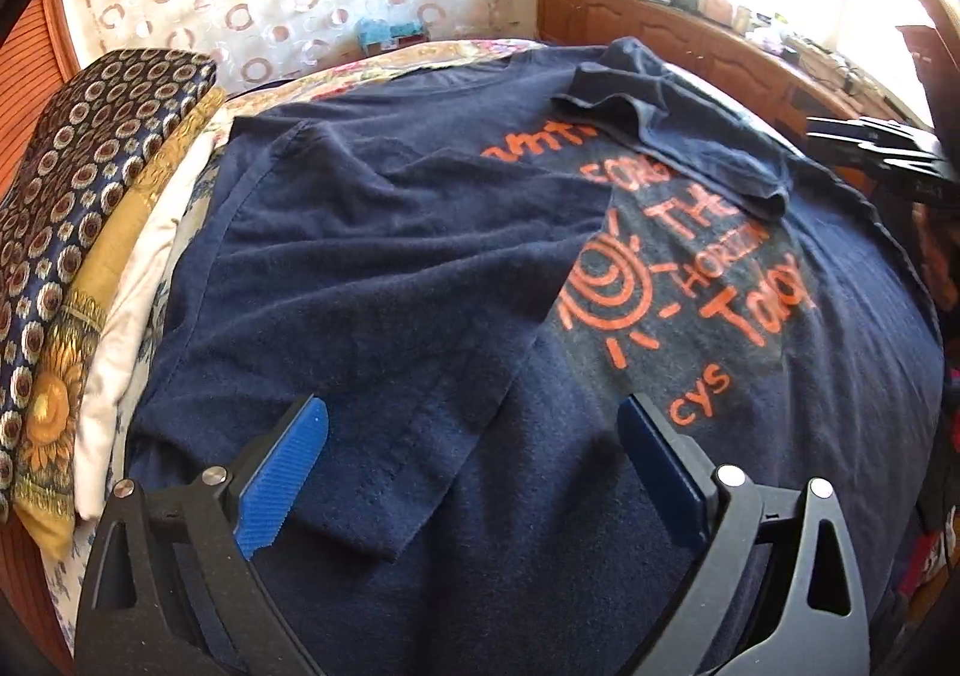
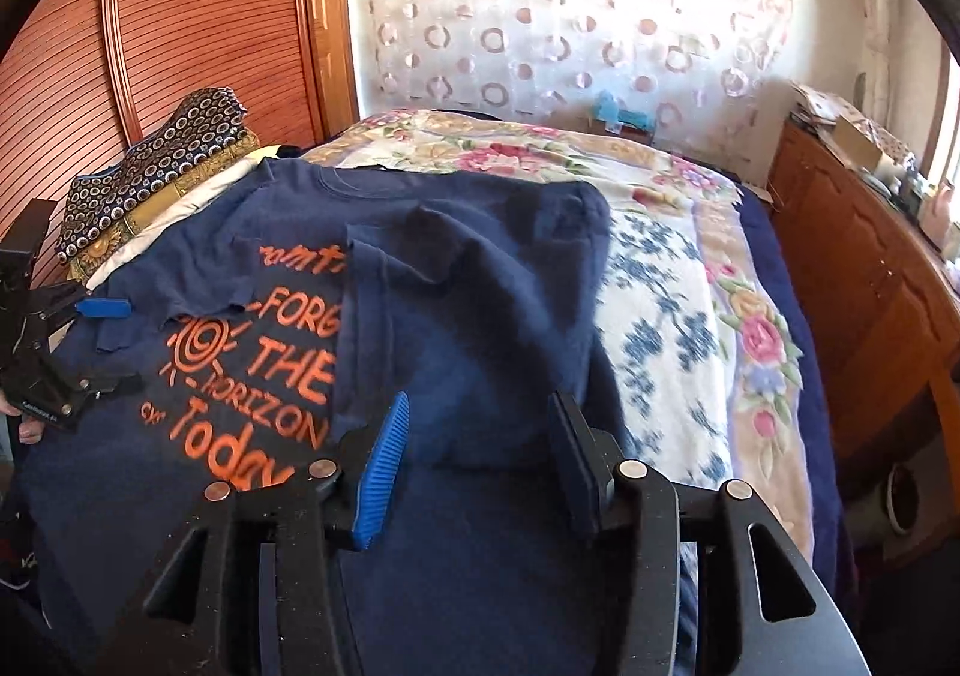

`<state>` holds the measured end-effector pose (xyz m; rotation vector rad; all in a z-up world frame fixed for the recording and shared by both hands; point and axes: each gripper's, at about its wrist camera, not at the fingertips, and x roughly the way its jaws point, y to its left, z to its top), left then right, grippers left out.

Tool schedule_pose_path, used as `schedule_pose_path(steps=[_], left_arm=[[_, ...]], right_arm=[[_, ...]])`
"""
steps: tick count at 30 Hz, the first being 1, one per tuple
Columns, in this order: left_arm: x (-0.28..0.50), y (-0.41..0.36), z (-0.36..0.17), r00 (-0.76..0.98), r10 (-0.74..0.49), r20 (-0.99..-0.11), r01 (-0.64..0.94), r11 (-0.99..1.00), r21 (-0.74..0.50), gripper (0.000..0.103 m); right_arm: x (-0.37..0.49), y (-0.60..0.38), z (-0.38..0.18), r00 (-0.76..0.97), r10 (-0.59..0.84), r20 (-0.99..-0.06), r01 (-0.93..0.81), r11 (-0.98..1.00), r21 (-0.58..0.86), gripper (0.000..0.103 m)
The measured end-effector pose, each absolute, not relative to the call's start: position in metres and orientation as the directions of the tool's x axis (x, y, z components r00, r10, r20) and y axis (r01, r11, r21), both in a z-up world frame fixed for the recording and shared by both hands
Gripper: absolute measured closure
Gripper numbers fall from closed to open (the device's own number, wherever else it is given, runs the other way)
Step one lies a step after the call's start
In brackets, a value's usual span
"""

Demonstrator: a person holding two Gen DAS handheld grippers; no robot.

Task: Fold small clothes
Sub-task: 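Lower the left gripper onto the folded shirt side and close on it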

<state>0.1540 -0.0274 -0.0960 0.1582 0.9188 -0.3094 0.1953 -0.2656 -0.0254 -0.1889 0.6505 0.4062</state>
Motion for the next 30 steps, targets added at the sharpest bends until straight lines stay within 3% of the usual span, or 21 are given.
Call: schedule_pose_path(steps=[7, 10, 12, 15, 22, 24, 30], left_arm=[[0.180, 0.003, -0.054, 0.623, -0.227, -0.748, 0.318, 0.948, -0.023, 0.011], [0.200, 0.016, -0.042, 0.640, -0.206, -0.740, 0.301, 0.954, -0.004, 0.017], [0.220, 0.027, -0.040, 0.634, -0.188, -0.750, 0.284, 0.959, 0.000, 0.028], [0.243, 0.039, -0.044, 0.617, -0.161, -0.771, 0.257, 0.966, 0.003, 0.037], [0.289, 0.054, -0.069, 0.560, -0.093, -0.824, 0.213, 0.976, 0.035, 0.047], [0.293, 0.052, -0.076, 0.556, -0.080, -0.827, 0.219, 0.974, 0.054, 0.058], [0.301, 0.048, -0.087, 0.558, -0.061, -0.828, 0.216, 0.973, 0.074, 0.060]], right_arm=[[0.234, -0.259, -0.031, 0.697, 0.298, -0.652, -0.434, 0.900, -0.053, 0.049], [0.248, -0.255, -0.027, 0.694, 0.294, -0.657, -0.435, 0.898, -0.058, 0.049], [0.257, -0.254, -0.024, 0.695, 0.294, -0.656, -0.436, 0.898, -0.059, 0.049], [0.270, -0.252, -0.023, 0.700, 0.290, -0.653, -0.436, 0.897, -0.068, 0.049], [0.299, -0.243, -0.036, 0.693, 0.270, -0.668, -0.442, 0.891, -0.098, 0.049], [0.308, -0.245, -0.039, 0.691, 0.271, -0.671, -0.437, 0.895, -0.089, 0.049], [0.328, -0.247, -0.044, 0.698, 0.266, -0.665, -0.415, 0.907, -0.073, 0.049]])
